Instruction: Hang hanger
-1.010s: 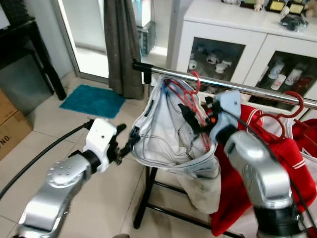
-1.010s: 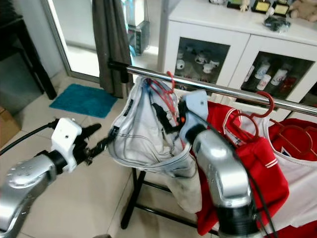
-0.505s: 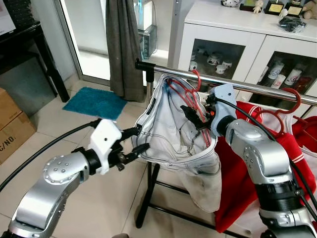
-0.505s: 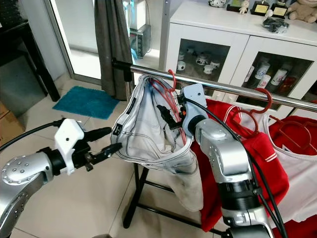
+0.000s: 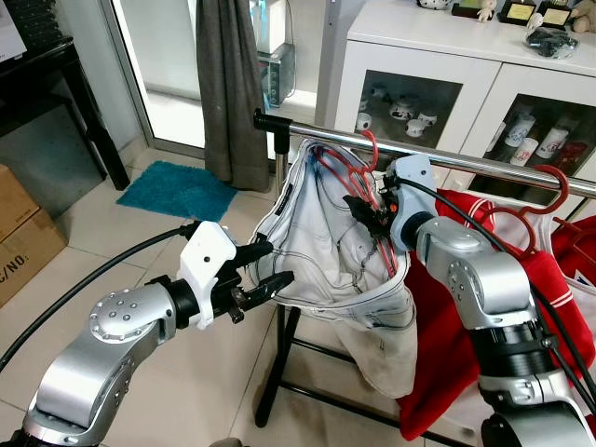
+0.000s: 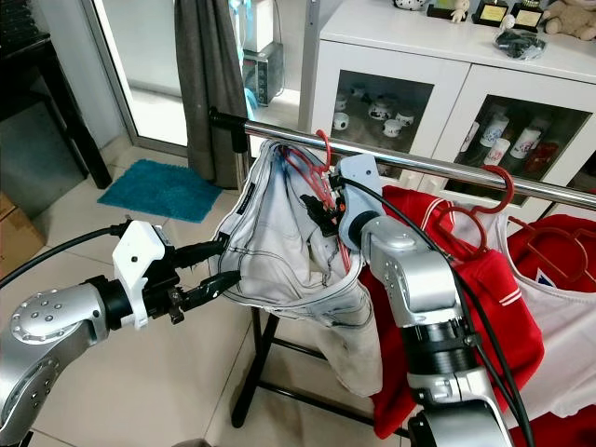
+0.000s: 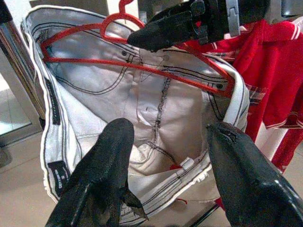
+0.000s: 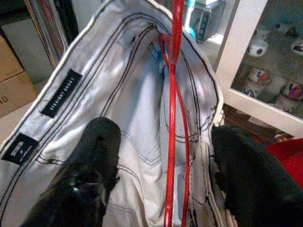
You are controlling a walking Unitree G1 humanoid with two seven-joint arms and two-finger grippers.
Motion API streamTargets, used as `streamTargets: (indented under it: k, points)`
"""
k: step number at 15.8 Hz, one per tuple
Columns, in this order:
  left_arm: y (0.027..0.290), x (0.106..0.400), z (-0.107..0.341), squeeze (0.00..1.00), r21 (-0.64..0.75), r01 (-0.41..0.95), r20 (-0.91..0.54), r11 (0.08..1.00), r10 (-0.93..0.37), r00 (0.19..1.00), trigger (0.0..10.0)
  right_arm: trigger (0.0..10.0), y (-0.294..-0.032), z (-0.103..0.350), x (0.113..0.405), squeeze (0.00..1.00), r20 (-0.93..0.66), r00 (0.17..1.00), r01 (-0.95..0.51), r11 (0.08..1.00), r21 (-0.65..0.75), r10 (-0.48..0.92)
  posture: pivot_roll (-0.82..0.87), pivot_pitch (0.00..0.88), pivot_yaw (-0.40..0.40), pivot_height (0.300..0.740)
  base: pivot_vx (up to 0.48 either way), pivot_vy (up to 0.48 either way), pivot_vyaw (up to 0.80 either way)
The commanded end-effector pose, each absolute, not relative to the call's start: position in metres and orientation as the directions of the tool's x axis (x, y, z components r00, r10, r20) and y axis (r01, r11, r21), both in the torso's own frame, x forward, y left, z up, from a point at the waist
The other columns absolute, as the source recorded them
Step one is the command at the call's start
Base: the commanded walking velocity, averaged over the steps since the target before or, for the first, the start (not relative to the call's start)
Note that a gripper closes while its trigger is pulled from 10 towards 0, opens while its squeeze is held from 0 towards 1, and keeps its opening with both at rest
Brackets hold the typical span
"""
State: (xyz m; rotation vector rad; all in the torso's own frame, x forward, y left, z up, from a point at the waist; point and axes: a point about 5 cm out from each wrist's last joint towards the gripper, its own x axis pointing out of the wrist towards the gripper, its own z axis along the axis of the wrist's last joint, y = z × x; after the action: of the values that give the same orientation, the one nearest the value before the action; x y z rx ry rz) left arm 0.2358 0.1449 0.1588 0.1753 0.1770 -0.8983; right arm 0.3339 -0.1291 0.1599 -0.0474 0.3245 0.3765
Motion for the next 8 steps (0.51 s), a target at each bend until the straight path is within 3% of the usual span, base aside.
streamTargets:
  k: [1,8]
  points:
    - [0.140,0.234,0.163,0.00,0.080,0.803,-0.217,0.591,-0.775,0.593,10.0,0.0,-0.130,0.162,0.338,0.00,-0.318,0.886,-0.353,0.936,0.013,0.339,0.04,0.000,-0.017,0.740,0.000,0.000,0.00]
    - [0.139,0.234,0.163,0.00,0.101,0.807,-0.221,0.582,-0.778,0.588,10.0,0.0,-0.127,0.158,0.349,0.00,-0.335,0.883,-0.342,0.940,0.025,0.330,0.04,0.000,-0.018,0.740,0.000,0.000,0.00]
